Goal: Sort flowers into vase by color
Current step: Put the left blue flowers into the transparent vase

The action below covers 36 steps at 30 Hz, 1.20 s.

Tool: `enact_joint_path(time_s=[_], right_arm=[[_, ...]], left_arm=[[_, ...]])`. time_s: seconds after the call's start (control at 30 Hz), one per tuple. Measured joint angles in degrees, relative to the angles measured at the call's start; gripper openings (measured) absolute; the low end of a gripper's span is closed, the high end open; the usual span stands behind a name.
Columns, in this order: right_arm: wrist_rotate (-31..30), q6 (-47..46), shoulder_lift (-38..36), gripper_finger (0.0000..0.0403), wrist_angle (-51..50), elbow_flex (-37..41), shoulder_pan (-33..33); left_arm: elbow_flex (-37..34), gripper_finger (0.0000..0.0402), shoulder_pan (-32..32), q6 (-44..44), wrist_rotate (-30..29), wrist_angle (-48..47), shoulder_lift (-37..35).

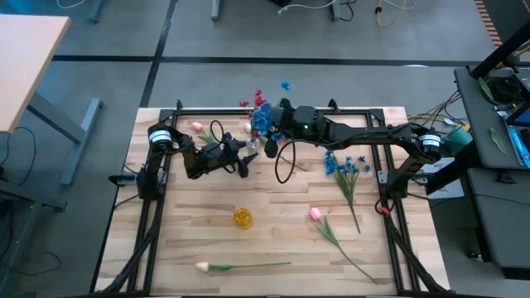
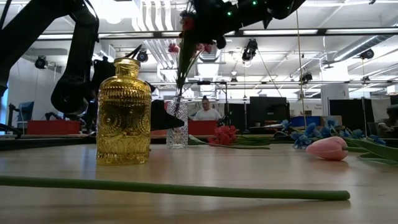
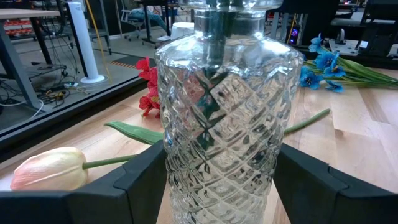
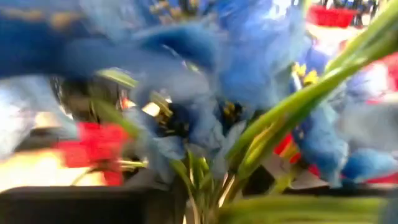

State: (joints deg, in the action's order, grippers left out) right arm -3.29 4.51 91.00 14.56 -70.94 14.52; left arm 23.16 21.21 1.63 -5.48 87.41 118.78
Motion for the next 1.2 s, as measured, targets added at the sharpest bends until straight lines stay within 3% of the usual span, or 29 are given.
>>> enact_joint_path(time_s=[0.23, 0.43, 0.57, 0.83, 1.2], right_arm=[[-1.3, -2.1, -0.6, 0.0175, -13.1, -2.7, 0.0], [-1.4, -2.6, -0.6, 0.0182, -17.7, -4.5, -0.3], [-1.3, -3.5, -0.6, 0.0152, -17.6, -4.6, -0.4], [-1.3, -3.1, 1.2, 0.0021, -15.9, -4.3, -0.4], [-1.4, -3.0, 5.6, 0.0015, -14.0, -4.3, -0.4]], left_arm=[[0.0, 0.0243, 0.0, 0.4, 0.0, -0.1, 0.0], [0.0, 0.0243, 0.0, 0.4, 0.0, -0.1, 0.0], [0.0, 0.0243, 0.0, 0.4, 0.0, -0.1, 0.0], [0.0, 0.0243, 0.0, 0.5, 0.0, -0.1, 0.0], [0.0, 0.0243, 0.0, 0.5, 0.0, -0.4, 0.0]])
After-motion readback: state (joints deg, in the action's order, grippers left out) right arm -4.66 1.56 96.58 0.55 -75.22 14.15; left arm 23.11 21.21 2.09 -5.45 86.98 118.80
